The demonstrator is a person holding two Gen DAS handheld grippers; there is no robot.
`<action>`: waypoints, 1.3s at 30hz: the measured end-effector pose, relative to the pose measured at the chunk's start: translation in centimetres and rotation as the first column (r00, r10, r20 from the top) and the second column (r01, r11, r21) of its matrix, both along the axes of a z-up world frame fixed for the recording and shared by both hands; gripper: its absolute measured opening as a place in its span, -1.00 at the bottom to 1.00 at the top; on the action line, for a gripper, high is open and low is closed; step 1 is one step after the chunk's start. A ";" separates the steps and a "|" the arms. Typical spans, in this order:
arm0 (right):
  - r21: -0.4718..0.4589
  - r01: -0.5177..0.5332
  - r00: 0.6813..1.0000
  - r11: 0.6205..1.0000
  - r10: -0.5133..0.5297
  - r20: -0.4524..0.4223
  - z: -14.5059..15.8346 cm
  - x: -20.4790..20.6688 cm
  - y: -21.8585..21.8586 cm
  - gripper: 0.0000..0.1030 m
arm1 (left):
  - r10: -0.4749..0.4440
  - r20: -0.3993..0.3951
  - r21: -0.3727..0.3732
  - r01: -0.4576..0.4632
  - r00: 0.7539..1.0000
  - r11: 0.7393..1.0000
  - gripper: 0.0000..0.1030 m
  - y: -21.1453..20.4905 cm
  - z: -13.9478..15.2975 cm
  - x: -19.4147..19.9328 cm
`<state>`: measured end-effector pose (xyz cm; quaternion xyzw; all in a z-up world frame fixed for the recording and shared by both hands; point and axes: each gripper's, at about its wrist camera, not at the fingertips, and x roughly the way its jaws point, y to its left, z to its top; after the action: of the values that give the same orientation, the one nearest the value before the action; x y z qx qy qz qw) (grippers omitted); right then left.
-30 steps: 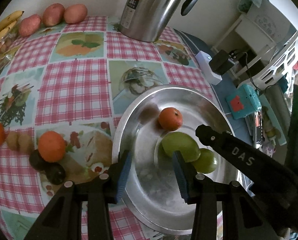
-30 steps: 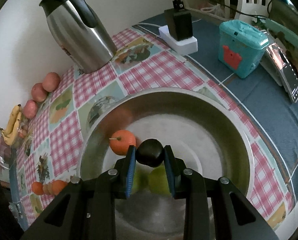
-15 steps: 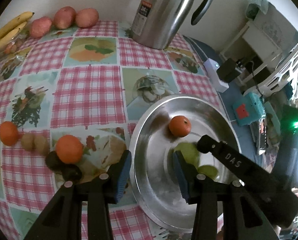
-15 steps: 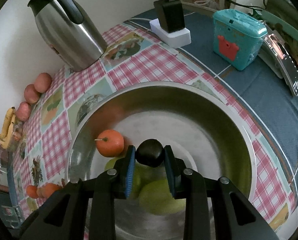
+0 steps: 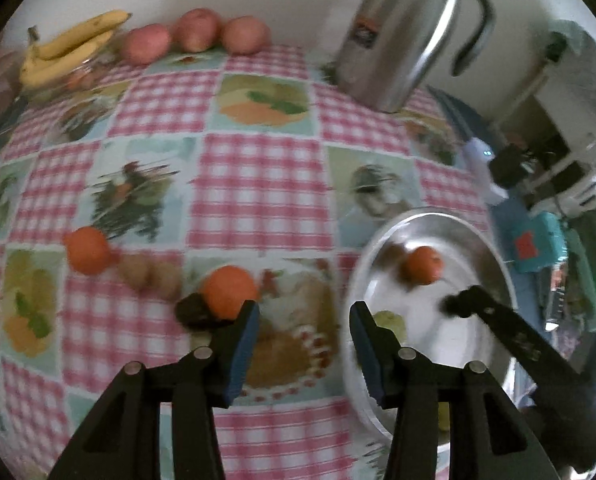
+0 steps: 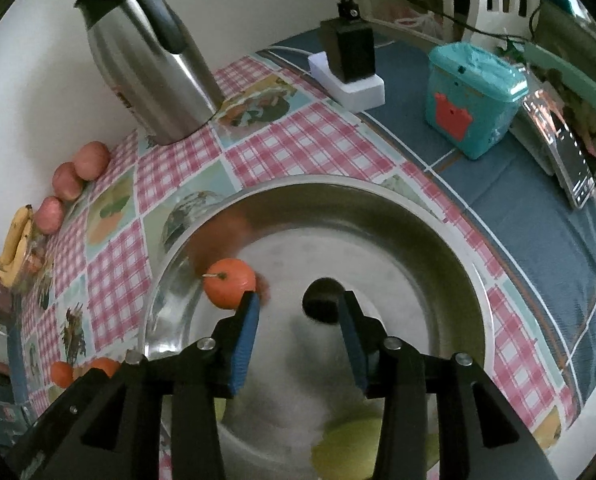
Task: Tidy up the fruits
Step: 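Lower and open the right tool on the plate while the left tool releases the pear there, then withdraw both open tools from the plate back over the remaining fruit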
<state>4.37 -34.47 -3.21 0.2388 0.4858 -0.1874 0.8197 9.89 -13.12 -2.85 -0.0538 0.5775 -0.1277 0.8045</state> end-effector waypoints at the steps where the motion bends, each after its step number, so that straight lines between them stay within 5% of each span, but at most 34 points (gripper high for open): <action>1: -0.005 -0.008 1.000 1.000 0.008 -0.006 0.1 0.0 0.3 -0.18 | 0.013 -0.008 0.007 -0.013 1.000 1.000 -0.01 0.5 -0.1 0.1; 19: -0.028 -0.211 0.977 0.977 0.211 -0.025 2.0 0.1 6.9 -0.18 | 0.124 0.006 0.067 -0.124 0.992 0.990 0.03 6.0 0.9 0.7; 34: -0.036 -0.230 0.972 0.973 0.228 -0.052 1.6 0.3 7.5 -0.17 | 0.133 0.009 0.109 -0.133 0.991 0.985 0.33 6.3 0.6 0.8; 39: -0.042 -0.226 0.972 0.973 0.223 -0.076 1.1 0.5 7.4 0.09 | 0.129 0.016 0.138 -0.130 0.992 0.982 0.46 6.3 0.4 0.9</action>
<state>4.82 -27.03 -2.07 0.1551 0.5335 -0.1140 0.8236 10.75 -6.85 -2.49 -0.0347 0.5773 -0.0349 0.8150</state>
